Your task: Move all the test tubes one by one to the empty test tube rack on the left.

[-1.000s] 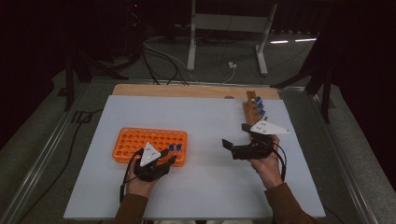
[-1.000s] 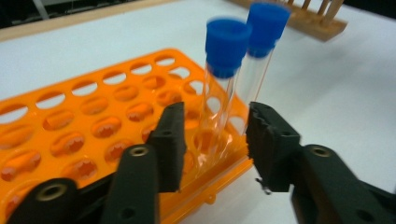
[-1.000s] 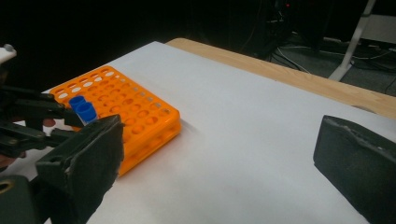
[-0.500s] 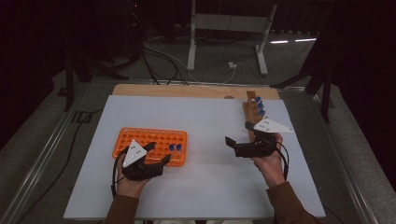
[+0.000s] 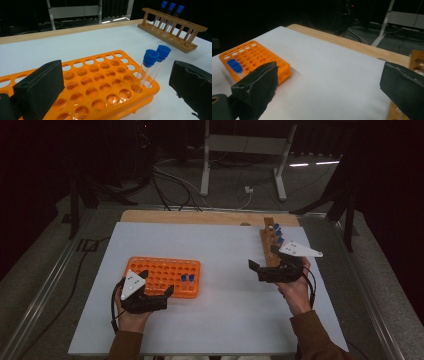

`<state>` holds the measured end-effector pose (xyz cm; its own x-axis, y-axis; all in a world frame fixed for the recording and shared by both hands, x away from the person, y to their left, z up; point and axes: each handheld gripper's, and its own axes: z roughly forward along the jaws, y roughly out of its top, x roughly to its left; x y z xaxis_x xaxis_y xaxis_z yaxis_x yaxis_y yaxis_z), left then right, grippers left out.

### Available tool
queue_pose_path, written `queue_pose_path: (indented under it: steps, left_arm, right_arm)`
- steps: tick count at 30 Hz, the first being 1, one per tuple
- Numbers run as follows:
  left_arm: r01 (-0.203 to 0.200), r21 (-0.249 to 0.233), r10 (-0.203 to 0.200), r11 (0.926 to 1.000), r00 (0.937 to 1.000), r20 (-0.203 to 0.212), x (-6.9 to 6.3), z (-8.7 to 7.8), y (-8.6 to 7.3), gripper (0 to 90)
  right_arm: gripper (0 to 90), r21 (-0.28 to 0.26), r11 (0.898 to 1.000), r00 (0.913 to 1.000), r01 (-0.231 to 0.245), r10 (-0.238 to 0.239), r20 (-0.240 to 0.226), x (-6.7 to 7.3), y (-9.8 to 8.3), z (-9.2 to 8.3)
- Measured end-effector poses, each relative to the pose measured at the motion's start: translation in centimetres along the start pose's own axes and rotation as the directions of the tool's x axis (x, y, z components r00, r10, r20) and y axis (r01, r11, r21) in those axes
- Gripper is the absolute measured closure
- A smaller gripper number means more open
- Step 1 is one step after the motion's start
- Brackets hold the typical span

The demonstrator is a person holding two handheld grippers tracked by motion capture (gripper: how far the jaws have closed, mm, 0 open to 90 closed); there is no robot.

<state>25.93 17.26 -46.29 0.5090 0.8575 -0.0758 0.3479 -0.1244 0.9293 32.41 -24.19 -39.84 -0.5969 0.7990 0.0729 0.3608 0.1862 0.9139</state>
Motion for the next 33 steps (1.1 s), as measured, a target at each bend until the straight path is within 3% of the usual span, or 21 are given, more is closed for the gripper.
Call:
queue_pose_path:
  steps: [3, 7, 10, 13, 18, 24, 28, 33]
  left_arm:
    - [-0.032, -0.028, 0.031, 0.9991, 0.9979, -0.056, -0.2, -0.3, 0.1, 0.7]
    - [-0.032, -0.044, 0.028, 0.9985, 0.9967, -0.077, 0.0, -0.6, 0.1, 1.3]
    - [0.011, -0.043, -0.013, 0.999, 0.9988, -0.048, 0.6, -0.6, -0.1, 1.3]
    - [0.022, -0.041, -0.024, 0.9989, 0.9988, -0.042, 0.9, -0.7, -0.2, 1.2]
    - [0.026, -0.035, -0.028, 0.999, 0.9988, -0.041, 1.0, -0.6, -0.4, 1.2]
    - [0.015, -0.038, -0.017, 0.9992, 0.9983, -0.056, 0.9, -0.6, -0.4, 1.3]
    - [0.023, -0.044, -0.026, 0.9987, 0.9979, -0.06, 0.9, -0.7, -0.5, 1.3]
    - [0.034, -0.041, -0.036, 0.9986, 0.9983, -0.047, 0.9, -0.6, -0.6, 1.3]
  right_arm:
    - [1.9, -0.005, 1.0, 0.9997, 0.002, -0.002, 0.022, -0.5, 0.1, -0.1]
    - [1.9, -0.012, 1.0, 0.9981, -0.028, 0.029, 0.054, -1.8, 0.1, 0.0]
    - [3.3, -0.017, 0.998, 0.9958, -0.054, 0.055, 0.073, -2.9, 0.0, -0.1]
    - [6.0, -0.015, 0.998, 0.992, -0.061, 0.062, 0.11, -4.0, 0.0, -0.2]
    - [6.7, -0.016, 0.996, 0.9818, -0.09, 0.091, 0.167, -5.9, 0.0, -0.3]
    - [7.4, 0.019, 0.994, 0.9708, -0.11, 0.103, 0.217, -7.8, -0.1, 0.3]
    - [12.8, 0.04, 0.989, 0.9646, -0.144, 0.131, 0.229, -8.8, -0.5, 1.2]
    - [20.7, 0.068, 0.986, 0.9567, -0.15, 0.128, 0.262, -9.3, -1.1, 2.7]
